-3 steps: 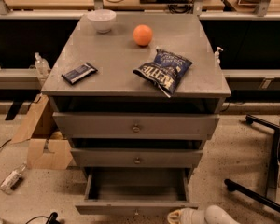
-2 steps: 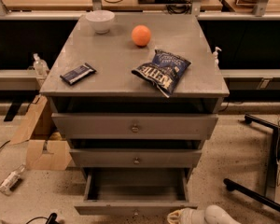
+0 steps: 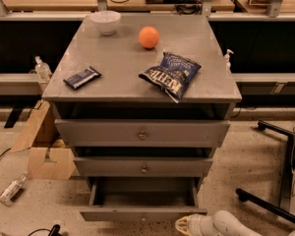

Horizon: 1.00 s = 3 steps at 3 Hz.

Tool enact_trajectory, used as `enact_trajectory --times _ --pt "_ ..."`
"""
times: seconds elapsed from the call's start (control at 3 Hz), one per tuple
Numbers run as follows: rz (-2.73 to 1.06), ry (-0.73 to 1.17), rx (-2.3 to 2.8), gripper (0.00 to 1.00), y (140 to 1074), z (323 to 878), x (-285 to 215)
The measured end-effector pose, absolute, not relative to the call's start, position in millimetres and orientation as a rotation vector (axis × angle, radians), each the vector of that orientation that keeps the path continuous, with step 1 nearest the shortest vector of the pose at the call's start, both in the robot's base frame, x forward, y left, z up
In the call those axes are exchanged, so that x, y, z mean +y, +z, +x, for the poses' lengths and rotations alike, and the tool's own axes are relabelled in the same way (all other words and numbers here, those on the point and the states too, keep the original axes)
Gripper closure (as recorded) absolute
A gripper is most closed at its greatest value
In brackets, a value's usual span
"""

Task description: Close bottom drawer

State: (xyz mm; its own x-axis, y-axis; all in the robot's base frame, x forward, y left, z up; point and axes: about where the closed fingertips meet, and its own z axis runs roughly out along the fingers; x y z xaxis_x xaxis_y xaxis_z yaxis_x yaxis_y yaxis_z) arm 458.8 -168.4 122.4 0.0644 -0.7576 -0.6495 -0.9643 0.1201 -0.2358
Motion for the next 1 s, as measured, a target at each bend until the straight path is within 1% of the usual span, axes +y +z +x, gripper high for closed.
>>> enact_trajectory --times 0.33,0.67,1.0 --pt "-1.704 0.393 1.712 1.0 121.3 483.1 -164.6" --pt "-1.693 0.396 1.719 1.0 116.9 486.4 -162.3" --pt "-1.704 0.387 1.704 1.0 117.8 509.3 -163.3"
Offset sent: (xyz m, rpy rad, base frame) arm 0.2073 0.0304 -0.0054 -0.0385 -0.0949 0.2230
